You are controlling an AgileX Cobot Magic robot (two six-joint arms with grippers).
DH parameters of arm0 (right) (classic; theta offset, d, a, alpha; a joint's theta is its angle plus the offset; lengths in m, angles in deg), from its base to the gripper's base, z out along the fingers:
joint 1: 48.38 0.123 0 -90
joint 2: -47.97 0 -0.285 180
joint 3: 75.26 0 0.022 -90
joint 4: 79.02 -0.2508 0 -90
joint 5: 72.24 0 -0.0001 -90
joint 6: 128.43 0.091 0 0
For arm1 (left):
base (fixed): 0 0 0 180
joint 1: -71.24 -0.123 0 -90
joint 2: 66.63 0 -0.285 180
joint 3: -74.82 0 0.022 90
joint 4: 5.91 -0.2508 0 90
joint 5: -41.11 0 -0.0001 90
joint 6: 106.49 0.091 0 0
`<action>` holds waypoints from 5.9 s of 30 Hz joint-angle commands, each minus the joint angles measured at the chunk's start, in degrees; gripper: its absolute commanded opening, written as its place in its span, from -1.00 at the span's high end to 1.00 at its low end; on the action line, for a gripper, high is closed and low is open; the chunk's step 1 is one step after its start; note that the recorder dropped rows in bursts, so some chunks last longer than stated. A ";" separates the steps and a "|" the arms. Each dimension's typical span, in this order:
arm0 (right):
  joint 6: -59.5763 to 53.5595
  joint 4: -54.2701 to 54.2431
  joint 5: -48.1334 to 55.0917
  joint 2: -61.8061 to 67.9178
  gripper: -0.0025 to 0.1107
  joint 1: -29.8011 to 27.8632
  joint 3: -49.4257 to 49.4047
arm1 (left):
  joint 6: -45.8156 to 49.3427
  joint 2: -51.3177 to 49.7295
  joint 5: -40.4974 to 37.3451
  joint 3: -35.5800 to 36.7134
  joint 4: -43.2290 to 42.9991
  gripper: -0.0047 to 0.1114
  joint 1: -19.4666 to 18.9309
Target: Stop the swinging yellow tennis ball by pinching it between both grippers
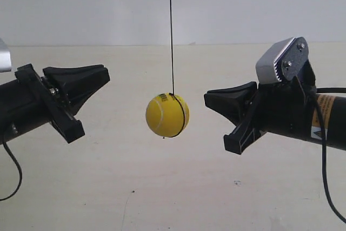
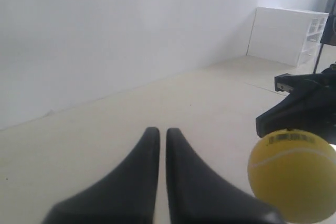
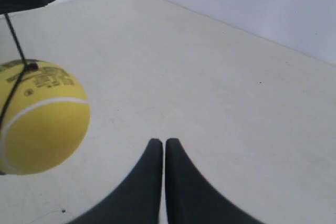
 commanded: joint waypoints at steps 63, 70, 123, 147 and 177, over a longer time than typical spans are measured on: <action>-8.12 -23.44 1.73 -50.87 0.96 0.08 -18.52 | -7.48 75.75 -51.56 8.12 16.57 0.84 -0.12; -7.44 -29.22 5.18 -64.85 0.96 0.08 -20.05 | -9.57 85.46 -58.35 6.28 16.35 0.84 -0.12; -5.04 -35.58 17.03 -86.37 0.96 0.19 -20.05 | -9.57 86.25 -82.26 -2.85 22.97 0.84 -0.12; -5.00 -35.58 17.03 -86.37 0.96 0.19 -20.05 | 18.49 86.25 -71.85 11.26 42.82 0.84 -15.59; -5.04 -35.58 17.15 -86.37 0.96 0.19 -20.05 | 24.52 86.25 -82.38 20.18 42.82 0.84 -16.11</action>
